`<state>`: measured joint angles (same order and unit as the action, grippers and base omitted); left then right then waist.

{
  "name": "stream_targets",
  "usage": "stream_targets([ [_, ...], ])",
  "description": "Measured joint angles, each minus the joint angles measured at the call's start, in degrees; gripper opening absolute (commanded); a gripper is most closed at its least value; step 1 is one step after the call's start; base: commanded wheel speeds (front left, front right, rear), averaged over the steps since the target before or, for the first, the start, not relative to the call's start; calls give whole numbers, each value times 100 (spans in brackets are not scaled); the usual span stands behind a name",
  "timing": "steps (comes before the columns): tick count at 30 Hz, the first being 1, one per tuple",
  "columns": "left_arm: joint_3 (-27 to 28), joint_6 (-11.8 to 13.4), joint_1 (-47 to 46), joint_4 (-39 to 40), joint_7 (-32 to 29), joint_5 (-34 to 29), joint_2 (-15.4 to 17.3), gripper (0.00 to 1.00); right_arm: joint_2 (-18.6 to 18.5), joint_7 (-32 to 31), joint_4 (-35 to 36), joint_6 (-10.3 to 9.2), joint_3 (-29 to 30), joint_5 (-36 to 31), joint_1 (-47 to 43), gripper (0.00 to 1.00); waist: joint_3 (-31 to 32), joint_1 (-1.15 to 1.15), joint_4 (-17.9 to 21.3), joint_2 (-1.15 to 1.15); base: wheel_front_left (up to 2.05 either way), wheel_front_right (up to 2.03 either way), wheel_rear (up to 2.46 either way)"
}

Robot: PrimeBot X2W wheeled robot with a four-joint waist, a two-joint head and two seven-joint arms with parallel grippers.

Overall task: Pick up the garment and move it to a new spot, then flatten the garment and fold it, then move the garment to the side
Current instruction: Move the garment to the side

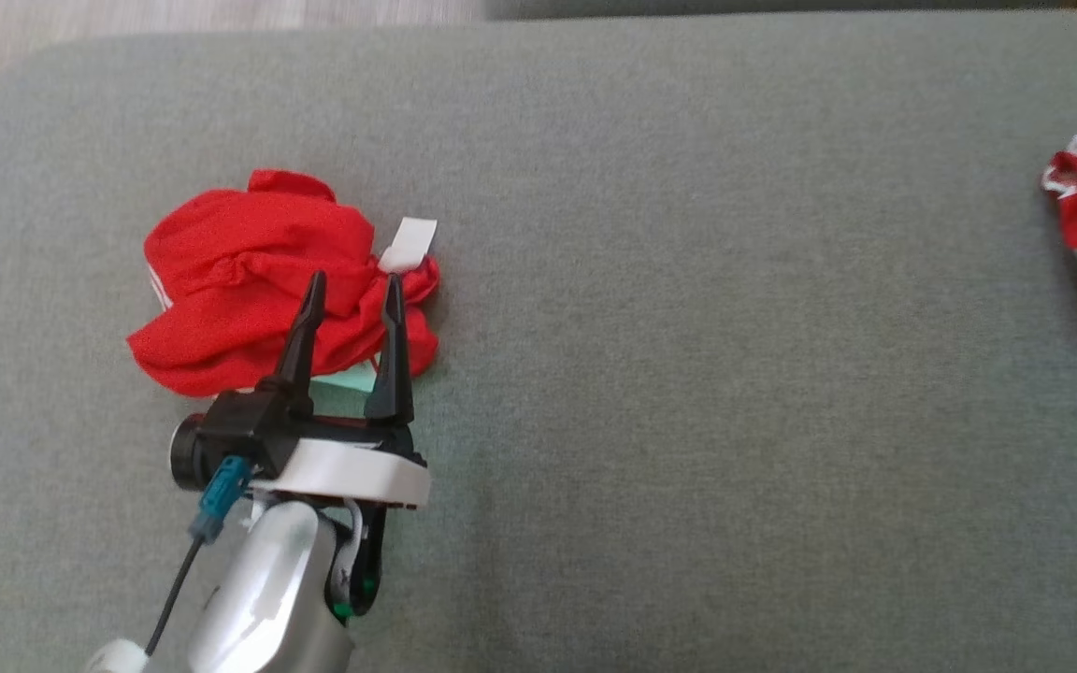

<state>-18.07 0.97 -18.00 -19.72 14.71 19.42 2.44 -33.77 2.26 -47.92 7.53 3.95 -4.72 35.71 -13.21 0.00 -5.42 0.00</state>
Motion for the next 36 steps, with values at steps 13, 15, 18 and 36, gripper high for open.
stream_targets([
  [13,148,13,355,12,0,8,1,100,1812,632,1868,0,200,527,-342,100,771,-1,79,0,0,0,0],
  [15,166,13,441,8,0,-1,1,100,2184,631,2181,0,148,631,-578,100,881,-1,89,0,0,0,0],
  [18,189,12,542,-5,0,-34,2,100,2674,643,2585,0,155,766,-1022,100,1013,-1,113,0,0,0,0],
  [36,263,41,1102,4,0,-82,18,100,3108,1156,2974,0,-169,1237,-3192,100,1221,0,220,0,0,0,0],
])
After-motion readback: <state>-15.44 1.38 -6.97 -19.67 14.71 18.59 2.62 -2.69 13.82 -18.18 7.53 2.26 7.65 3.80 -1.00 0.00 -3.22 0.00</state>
